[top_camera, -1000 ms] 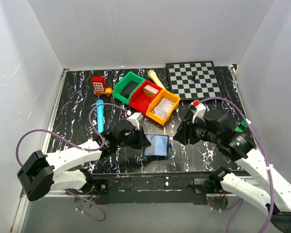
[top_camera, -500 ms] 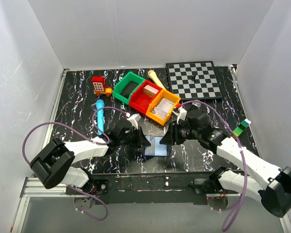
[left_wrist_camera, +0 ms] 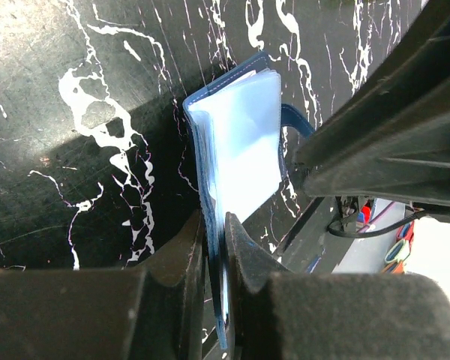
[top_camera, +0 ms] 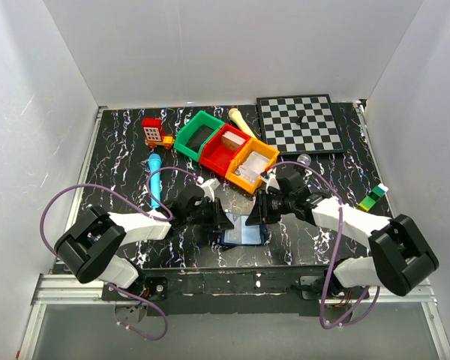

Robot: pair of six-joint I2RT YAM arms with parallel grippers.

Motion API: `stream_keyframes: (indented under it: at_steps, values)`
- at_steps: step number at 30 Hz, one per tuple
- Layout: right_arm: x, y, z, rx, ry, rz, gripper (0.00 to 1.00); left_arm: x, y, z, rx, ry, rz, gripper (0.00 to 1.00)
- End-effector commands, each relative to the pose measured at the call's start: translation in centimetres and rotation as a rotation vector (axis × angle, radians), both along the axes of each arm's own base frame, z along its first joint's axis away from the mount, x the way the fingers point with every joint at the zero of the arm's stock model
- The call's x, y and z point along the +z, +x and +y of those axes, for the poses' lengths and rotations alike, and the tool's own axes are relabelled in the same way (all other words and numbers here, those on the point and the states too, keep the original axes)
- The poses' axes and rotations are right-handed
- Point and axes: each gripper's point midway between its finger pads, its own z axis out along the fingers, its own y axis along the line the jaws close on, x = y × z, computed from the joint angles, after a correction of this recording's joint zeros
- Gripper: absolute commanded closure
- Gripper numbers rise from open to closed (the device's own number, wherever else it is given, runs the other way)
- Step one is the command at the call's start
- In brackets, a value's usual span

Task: Take the credit cards out of the card holder
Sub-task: Open the card holder at the center of the board.

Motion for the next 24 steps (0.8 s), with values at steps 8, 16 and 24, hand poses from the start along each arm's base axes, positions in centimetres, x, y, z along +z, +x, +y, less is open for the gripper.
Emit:
stream_keyframes:
  at_steps: [8, 16, 24]
  values:
    - [-3.9, 0.0, -1.0, -0.024, -0.108, 0.117, 0.71, -1.8, 0.0, 1.1, 0.033, 0.081, 0.044, 0.78]
    - [-4.9, -0.4, -2.0, -0.019, -0.195, 0.158, 0.73, -2.4, 0.3, 1.7, 0.053, 0.14, 0.058, 0.55]
    - [-5.1, -0.5, -2.4, -0.019, -0.217, 0.153, 0.74, 0.0, 1.1, 2.4, 0.075, 0.161, -0.012, 0.5]
